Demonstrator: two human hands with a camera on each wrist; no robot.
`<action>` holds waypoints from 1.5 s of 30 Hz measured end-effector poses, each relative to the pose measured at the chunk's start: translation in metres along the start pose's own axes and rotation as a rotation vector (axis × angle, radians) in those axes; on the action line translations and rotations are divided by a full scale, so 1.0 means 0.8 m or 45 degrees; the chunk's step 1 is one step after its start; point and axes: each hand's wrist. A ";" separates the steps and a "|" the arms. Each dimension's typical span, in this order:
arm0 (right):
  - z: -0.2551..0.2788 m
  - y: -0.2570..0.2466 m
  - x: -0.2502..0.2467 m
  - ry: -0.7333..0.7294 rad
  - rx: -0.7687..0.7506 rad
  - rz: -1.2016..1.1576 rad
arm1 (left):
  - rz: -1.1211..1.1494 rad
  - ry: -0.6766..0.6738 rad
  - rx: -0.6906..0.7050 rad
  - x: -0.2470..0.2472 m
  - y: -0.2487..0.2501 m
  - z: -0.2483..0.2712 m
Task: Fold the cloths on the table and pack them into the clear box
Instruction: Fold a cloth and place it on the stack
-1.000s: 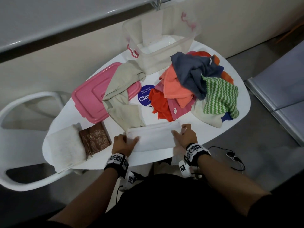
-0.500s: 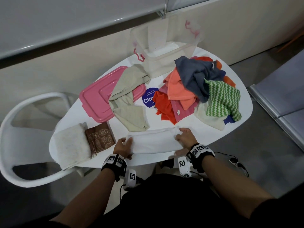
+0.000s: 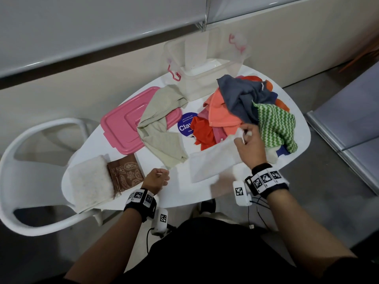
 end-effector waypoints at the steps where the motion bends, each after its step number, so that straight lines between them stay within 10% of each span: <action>1: 0.000 -0.019 -0.006 -0.034 -0.080 0.053 | 0.020 -0.007 -0.019 0.001 -0.001 0.001; 8: 0.026 -0.041 0.073 -0.523 -0.324 0.560 | 0.010 -0.127 -0.103 0.014 -0.024 0.009; 13: 0.068 0.031 0.164 -1.188 -0.125 0.467 | 0.105 -0.040 -0.180 0.009 -0.032 0.017; 23: 0.037 0.122 0.082 -0.162 0.321 0.645 | -0.448 0.131 -0.124 0.022 -0.004 0.015; 37: 0.043 0.116 0.075 -0.689 0.865 -0.576 | -0.431 0.039 -0.176 0.011 -0.010 0.011; 45: 0.029 0.109 0.074 -0.495 0.884 -0.753 | -0.258 0.155 -0.249 -0.029 -0.053 0.021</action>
Point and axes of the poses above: each hand's wrist, its own z-axis away from the middle knuckle, its own x-axis out of the palm, y = z × x, and after that the axes turned 9 degrees about -y, right-handed
